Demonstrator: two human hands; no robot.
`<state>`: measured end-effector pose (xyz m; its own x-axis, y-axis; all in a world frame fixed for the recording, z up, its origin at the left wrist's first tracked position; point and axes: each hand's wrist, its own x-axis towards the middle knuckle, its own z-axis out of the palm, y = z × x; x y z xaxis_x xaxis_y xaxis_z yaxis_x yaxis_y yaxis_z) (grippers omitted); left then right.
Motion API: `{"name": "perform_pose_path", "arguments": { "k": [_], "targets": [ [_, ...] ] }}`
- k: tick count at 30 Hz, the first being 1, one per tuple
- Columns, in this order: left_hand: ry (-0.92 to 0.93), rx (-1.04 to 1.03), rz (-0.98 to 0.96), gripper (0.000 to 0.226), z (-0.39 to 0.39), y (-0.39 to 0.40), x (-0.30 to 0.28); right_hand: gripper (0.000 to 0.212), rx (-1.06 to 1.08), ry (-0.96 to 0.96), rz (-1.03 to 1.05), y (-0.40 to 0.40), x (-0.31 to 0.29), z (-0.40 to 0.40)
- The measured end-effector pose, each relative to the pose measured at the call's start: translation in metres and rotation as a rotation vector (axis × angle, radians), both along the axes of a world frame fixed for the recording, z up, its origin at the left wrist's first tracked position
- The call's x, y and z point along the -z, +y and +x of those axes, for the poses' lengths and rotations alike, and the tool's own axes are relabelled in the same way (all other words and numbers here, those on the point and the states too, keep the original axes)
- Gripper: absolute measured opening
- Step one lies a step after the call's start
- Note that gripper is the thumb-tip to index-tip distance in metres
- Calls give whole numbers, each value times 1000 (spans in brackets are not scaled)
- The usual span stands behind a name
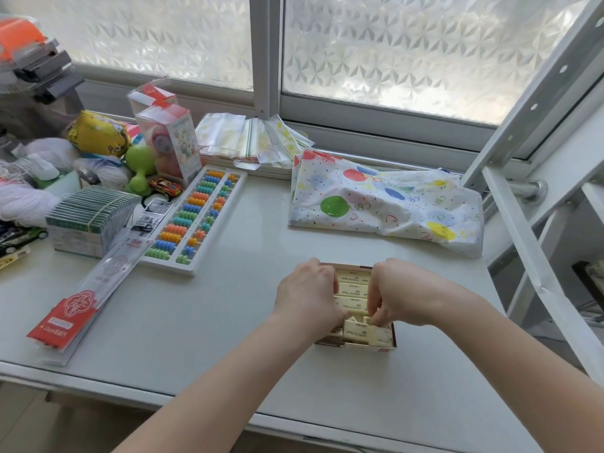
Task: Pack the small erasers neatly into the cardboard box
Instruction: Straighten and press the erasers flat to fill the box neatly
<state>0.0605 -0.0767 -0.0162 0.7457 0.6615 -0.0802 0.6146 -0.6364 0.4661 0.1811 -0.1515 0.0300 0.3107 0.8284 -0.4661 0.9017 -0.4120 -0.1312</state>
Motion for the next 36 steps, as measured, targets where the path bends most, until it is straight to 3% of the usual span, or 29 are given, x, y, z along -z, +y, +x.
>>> {"name": "perform_pose_path", "arguments": {
  "k": [6,12,18,25,31,36],
  "targets": [
    [24,7,1,37,0,0,-2,34,-140,133,-100,3,-1,5],
    [20,6,-10,35,-1,1,-2,40,-320,-36,-234,9,-10,-2],
    [26,8,-22,36,-1,1,-1,26,-426,-95,-152,1,-12,3],
    [24,45,-10,35,0,2,-3,24,-390,28,-35,-17,-9,9],
    [20,56,-18,37,-2,2,-3,29,-375,119,-60,-16,-8,13],
    [10,61,-21,35,-3,2,-1,19,-295,183,-40,-12,-9,20]
  ]
}}
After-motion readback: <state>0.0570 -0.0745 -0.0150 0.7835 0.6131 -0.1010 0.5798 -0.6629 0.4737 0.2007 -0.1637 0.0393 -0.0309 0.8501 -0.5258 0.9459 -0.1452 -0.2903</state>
